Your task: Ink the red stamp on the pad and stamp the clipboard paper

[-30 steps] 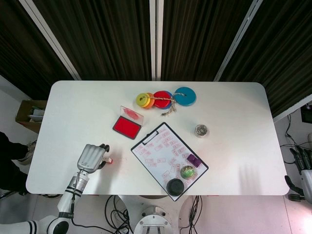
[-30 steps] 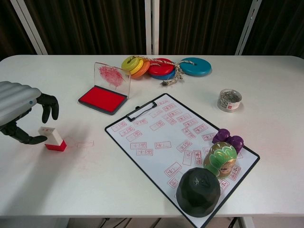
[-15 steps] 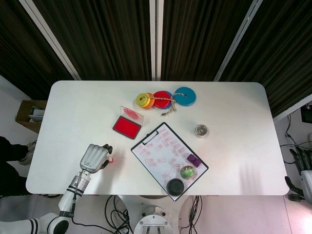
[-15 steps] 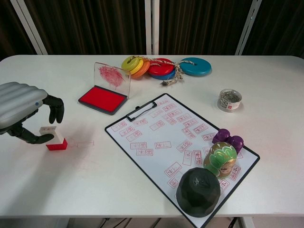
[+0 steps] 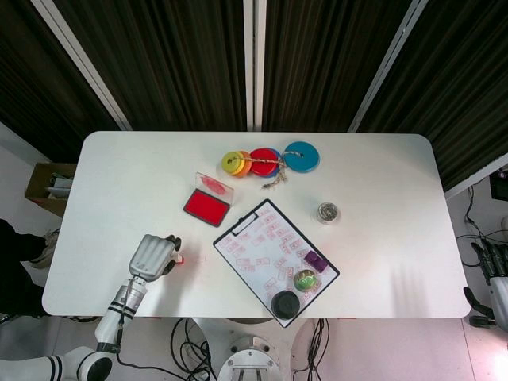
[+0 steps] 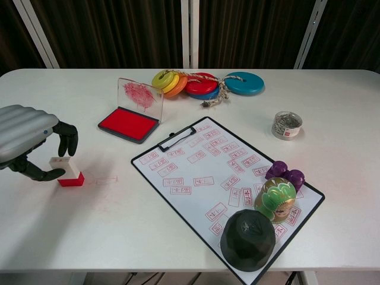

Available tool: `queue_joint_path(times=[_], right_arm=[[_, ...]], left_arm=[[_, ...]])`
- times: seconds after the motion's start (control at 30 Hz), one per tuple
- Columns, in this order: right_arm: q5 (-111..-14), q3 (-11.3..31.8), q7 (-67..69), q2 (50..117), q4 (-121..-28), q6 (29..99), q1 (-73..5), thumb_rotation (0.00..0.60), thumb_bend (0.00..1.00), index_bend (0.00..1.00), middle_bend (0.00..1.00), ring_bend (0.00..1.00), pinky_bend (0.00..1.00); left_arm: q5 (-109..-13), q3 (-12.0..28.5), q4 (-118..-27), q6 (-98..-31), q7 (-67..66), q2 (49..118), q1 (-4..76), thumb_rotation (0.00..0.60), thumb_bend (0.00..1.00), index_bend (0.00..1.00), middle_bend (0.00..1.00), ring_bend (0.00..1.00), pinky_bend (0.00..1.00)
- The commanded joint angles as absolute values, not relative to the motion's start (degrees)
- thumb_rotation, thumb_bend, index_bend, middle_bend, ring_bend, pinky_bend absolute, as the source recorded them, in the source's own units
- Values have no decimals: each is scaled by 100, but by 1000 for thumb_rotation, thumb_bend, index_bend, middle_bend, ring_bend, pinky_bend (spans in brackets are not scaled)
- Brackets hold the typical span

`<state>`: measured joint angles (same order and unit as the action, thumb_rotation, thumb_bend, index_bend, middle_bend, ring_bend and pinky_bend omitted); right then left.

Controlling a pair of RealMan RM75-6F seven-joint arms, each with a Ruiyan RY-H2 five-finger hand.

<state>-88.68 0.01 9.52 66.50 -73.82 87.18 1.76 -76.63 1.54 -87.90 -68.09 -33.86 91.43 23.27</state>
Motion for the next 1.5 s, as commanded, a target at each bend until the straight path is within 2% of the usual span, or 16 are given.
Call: queue_joint_path(times=[0.03, 0.57, 1.0, 1.27, 1.5], right_arm=[[-8877, -4, 947, 6656, -7381, 8718, 174, 600, 237, 0, 0, 0, 0], [-8878, -10, 920, 6663, -7379, 8712, 172, 600, 238, 0, 0, 0, 0], [-8860, 1, 962, 6672, -7340, 8690, 159, 600, 237, 0, 0, 0, 0], [-8865, 7, 972, 6655, -7342, 8723, 168, 600, 237, 0, 0, 0, 0], [-8881, 10, 949, 6637, -7381, 8738, 163, 600, 237, 0, 0, 0, 0]], left_arm=[[-7651, 143, -8797, -6804, -3391, 9134, 2324, 600, 259, 492, 520, 940, 1000], [-7651, 130, -8731, -6747, -3263, 9158, 2365, 600, 271, 503, 530, 939, 1000], [-7583, 117, -8811, -6637, -3215, 9129, 2416, 600, 354, 517, 540, 945, 1000], [-7750, 159, -8806, -6757, -2809, 9120, 2405, 600, 386, 603, 622, 980, 1000], [-7847, 358, -9008, -6778, -2455, 8975, 2514, 600, 417, 624, 642, 997, 1000]])
